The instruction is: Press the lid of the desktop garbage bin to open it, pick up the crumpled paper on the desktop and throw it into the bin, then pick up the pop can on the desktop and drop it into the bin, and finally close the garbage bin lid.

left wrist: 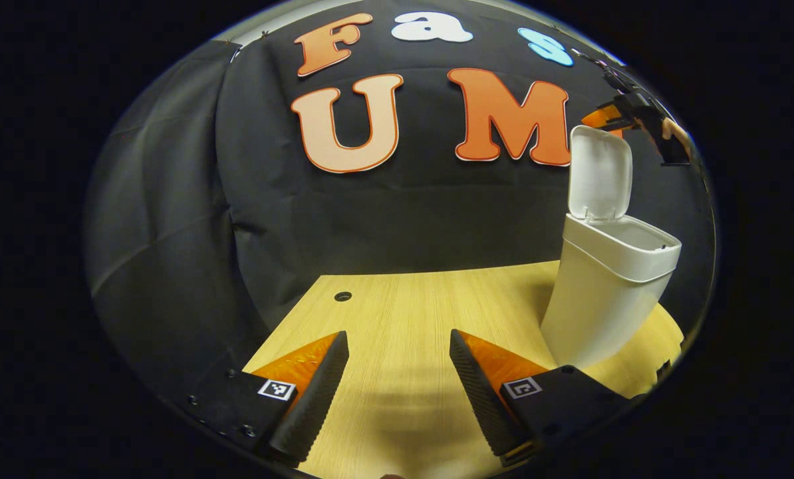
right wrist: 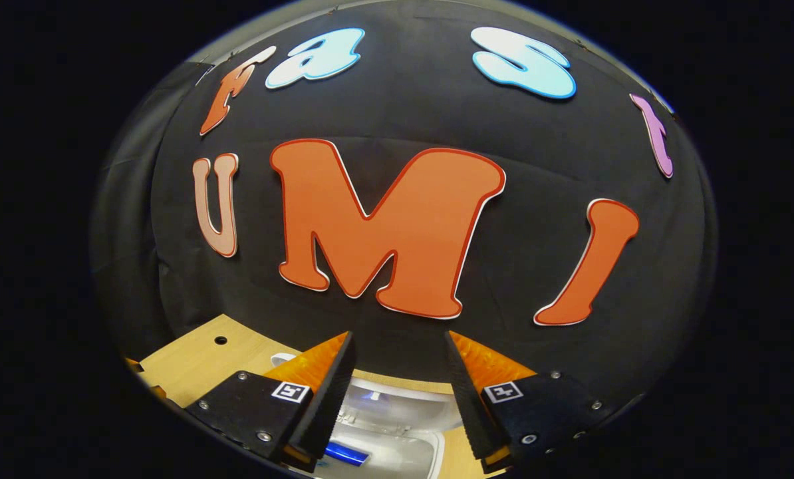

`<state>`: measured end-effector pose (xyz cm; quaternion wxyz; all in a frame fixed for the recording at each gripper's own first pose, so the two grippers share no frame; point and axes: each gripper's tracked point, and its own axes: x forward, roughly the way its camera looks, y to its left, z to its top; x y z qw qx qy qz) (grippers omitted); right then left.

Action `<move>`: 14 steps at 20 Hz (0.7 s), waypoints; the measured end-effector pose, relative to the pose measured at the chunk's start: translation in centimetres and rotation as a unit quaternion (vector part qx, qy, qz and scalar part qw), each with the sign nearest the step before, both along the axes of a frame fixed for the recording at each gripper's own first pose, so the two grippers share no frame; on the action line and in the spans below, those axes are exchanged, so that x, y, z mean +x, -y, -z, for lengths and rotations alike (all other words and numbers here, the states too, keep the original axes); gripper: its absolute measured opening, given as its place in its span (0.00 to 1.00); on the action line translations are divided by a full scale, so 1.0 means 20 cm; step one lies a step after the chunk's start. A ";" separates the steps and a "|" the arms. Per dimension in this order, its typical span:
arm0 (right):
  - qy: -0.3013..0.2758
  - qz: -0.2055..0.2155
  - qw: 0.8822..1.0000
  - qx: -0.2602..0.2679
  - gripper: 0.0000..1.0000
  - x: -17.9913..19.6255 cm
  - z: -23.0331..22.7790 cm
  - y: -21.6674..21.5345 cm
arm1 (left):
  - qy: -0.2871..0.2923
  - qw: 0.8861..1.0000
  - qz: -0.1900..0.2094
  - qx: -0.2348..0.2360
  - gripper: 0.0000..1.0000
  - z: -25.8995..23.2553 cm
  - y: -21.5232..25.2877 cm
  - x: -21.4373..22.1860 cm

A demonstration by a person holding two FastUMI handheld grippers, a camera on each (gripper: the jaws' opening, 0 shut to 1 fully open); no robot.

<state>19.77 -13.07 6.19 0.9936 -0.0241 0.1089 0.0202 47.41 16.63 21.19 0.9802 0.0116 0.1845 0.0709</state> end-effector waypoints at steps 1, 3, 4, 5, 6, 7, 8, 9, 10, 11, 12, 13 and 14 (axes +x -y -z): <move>-0.006 -0.002 1.000 0.009 0.80 -0.03 0.02 -0.02 | 0.000 1.000 0.004 0.002 0.97 0.00 -0.01 0.01; -0.025 -0.004 1.000 0.013 0.79 -0.11 0.09 -0.04 | 0.001 1.000 0.017 0.002 0.97 -0.01 -0.02 0.02; -0.033 0.002 0.999 0.006 0.80 -0.14 0.12 -0.03 | 0.002 1.000 0.023 0.003 0.97 0.01 -0.02 0.03; -0.040 0.005 0.999 0.002 0.80 -0.17 0.16 -0.03 | -0.001 1.000 0.028 0.004 0.97 0.02 -0.02 0.03; -0.047 0.005 0.999 0.001 0.80 -0.20 0.18 -0.04 | -0.004 0.999 0.032 0.004 0.97 0.03 -0.02 0.04; -0.053 0.005 0.999 0.001 0.80 -0.24 0.20 -0.05 | -0.004 0.999 0.037 0.003 0.98 0.03 -0.01 0.04; -0.058 0.005 0.998 0.002 0.80 -0.27 0.22 -0.07 | -0.005 0.999 0.044 0.002 0.98 0.04 -0.01 0.04; -0.062 0.005 0.998 0.003 0.80 -0.30 0.24 -0.08 | -0.006 0.999 0.049 0.001 0.97 0.04 -0.01 0.05; -0.065 0.006 0.998 0.005 0.80 -0.33 0.25 -0.09 | -0.007 0.999 0.053 0.000 0.97 0.05 0.00 0.05; -0.071 0.005 0.997 0.008 0.80 -0.35 0.28 -0.11 | -0.007 0.998 0.057 -0.001 0.97 0.05 0.00 0.06; -0.076 0.006 0.997 0.011 0.80 -0.38 0.31 -0.13 | -0.007 0.998 0.060 -0.003 0.97 0.05 0.00 0.06; -0.084 0.005 0.996 0.014 0.80 -0.40 0.35 -0.15 | -0.007 0.998 0.062 -0.005 0.97 0.05 0.00 0.06; -0.093 0.004 0.995 0.016 0.80 -0.43 0.39 -0.17 | -0.006 0.998 0.065 -0.006 0.97 0.06 0.01 0.07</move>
